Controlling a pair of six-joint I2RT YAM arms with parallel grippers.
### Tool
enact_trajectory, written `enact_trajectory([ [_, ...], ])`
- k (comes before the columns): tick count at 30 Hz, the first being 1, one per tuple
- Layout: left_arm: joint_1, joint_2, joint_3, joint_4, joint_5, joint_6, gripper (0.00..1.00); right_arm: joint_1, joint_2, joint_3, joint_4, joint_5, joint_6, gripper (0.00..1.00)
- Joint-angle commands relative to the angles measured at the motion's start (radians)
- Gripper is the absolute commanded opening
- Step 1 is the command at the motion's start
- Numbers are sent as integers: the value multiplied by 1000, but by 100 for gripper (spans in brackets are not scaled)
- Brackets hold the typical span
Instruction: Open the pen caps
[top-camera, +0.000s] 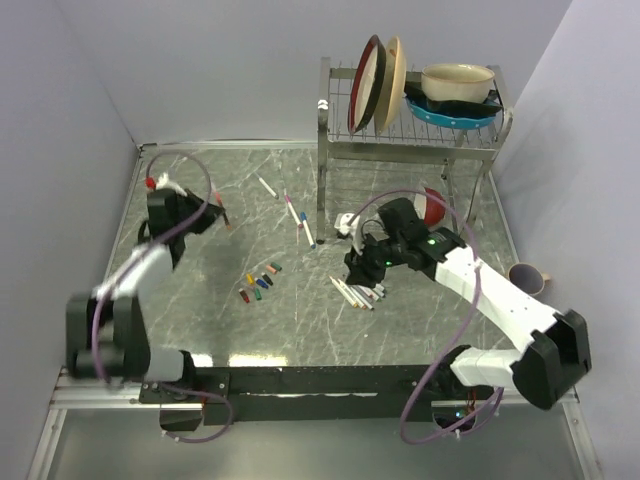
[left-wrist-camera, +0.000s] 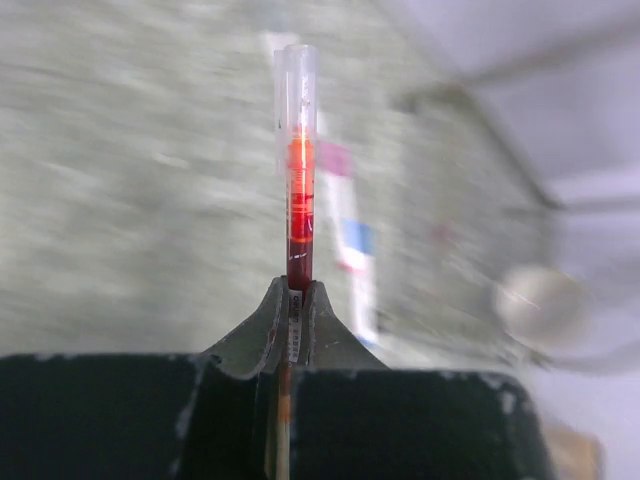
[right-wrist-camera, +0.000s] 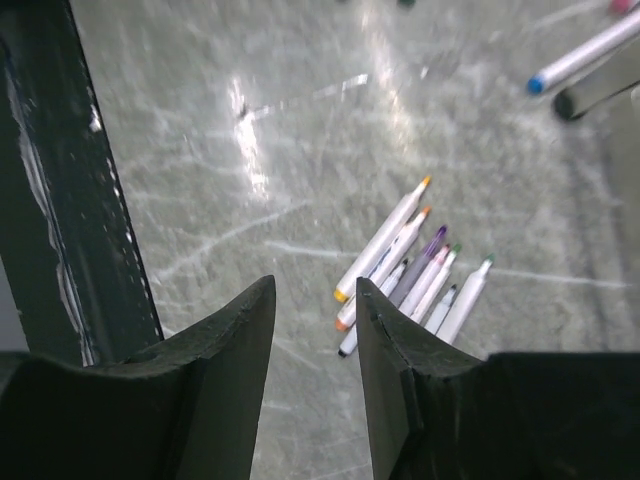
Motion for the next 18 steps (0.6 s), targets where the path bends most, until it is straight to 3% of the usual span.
enact_trajectory([
  [1, -141, -300, -275, 300, 45, -173, 1, -30, -107, -42, 122, -142, 63, 46],
  [6, -379, -691, -568, 357, -86, -265, 1, -100, -159, -115, 262, -318, 199, 49],
  [8, -445, -796, -630, 346, -126, -314, 1, -123, -165, -143, 340, -441, 279, 50],
  [12, -607, -1040, -766, 320, -237, -391, 1, -140, -152, -209, 435, -516, 356, 53],
  [15, -698, -1104, -829, 354, -264, -426, 1, -139, -115, -227, 480, -520, 408, 53],
  [18, -779, -1071, -851, 404, -330, -429, 1, -137, -86, -233, 498, -517, 436, 53],
])
